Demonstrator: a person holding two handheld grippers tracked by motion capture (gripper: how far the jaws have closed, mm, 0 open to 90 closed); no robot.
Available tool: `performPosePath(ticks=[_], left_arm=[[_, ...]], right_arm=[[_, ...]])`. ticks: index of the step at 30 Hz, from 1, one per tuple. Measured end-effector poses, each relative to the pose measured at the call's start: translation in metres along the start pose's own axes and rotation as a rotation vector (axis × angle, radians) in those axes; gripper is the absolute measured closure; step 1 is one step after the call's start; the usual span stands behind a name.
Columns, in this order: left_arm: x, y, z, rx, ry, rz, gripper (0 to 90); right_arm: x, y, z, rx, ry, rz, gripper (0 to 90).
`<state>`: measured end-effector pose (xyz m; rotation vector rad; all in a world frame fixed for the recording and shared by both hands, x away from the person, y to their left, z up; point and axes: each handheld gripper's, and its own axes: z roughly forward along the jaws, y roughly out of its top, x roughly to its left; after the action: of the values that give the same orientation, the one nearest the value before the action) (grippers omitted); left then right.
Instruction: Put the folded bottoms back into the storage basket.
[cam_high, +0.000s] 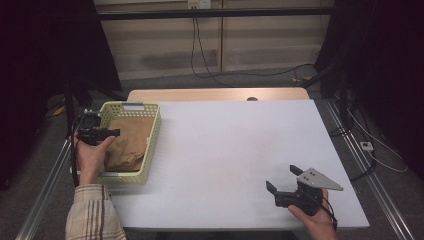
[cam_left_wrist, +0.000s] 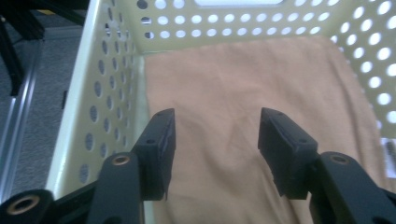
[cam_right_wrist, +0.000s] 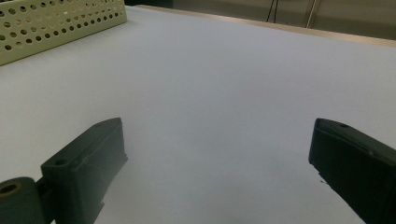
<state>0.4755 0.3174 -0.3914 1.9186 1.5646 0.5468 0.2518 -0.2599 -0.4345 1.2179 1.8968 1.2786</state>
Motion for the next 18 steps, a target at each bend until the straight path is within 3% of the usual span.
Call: performPosePath(ticks=[4,7,13,18], left_arm=[[0.000,0.001,-0.003,-0.023,-0.001,-0.009,32.5],[0.001,0.001,-0.006,-0.032,0.029,0.001,28.1],[0.002,0.001,-0.007,-0.052,0.002,0.000,16.7],[0.000,0.002,-0.012,-0.091,-0.016,0.017,16.2]], right_arm=[[-0.001,0.000,0.000,-0.002,0.000,0.000,3.8],[-0.001,0.000,0.000,-0.004,0.001,0.002,3.8],[-0.003,0.000,0.000,-0.002,-0.001,0.015,3.8],[-0.004,-0.001,-0.001,-0.005,0.000,0.016,3.8]])
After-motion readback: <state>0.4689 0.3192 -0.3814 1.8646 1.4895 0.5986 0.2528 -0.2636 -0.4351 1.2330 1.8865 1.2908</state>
